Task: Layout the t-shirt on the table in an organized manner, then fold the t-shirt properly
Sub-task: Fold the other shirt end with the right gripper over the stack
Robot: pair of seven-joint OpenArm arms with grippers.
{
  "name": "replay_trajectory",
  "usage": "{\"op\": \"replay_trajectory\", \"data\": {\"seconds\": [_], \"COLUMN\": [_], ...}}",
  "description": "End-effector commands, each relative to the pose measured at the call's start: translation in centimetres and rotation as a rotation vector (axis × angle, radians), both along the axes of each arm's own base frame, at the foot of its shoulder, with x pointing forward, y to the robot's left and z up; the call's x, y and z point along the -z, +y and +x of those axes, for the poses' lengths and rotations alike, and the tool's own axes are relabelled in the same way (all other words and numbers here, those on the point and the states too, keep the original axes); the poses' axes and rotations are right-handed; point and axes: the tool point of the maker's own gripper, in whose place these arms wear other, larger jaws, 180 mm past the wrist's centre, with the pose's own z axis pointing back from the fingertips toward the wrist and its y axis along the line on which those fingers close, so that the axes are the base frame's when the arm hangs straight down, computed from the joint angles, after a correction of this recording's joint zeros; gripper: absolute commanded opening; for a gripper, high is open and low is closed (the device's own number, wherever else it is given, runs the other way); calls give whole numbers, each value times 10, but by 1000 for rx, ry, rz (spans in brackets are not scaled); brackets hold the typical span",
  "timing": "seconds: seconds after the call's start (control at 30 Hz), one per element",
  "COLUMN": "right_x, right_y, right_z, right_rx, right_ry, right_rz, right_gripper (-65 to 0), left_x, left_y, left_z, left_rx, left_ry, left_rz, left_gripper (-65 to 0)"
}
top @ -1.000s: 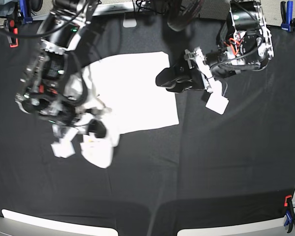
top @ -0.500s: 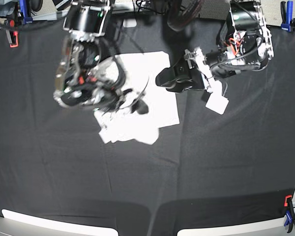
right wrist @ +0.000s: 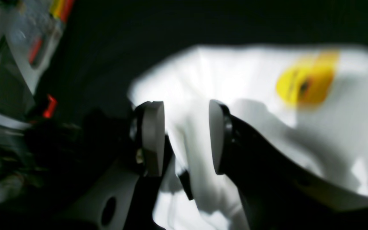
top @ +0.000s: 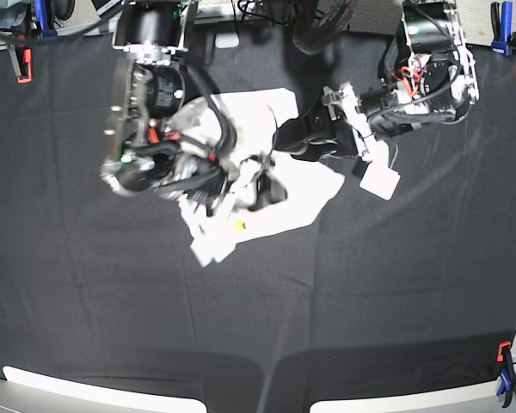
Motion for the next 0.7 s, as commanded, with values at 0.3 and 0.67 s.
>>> {"op": "replay_trajectory", "data": {"seconds": [0.3,0.67], "right_x": [-113,-12], "right_y": [-33,-99], "right_z": [10,-41], "right_rx": [116,206], "right_ry": [-422,-105], "right_rz": [-178,-371], "right_gripper": [-425,-426], "left_x": [-1,-5], "left_y": [30,29], "left_z": [3,3], "left_rx": [23,21], "left_ry": [-50,-57], "left_rz": [86,58], "left_gripper": [-354,-354]}}
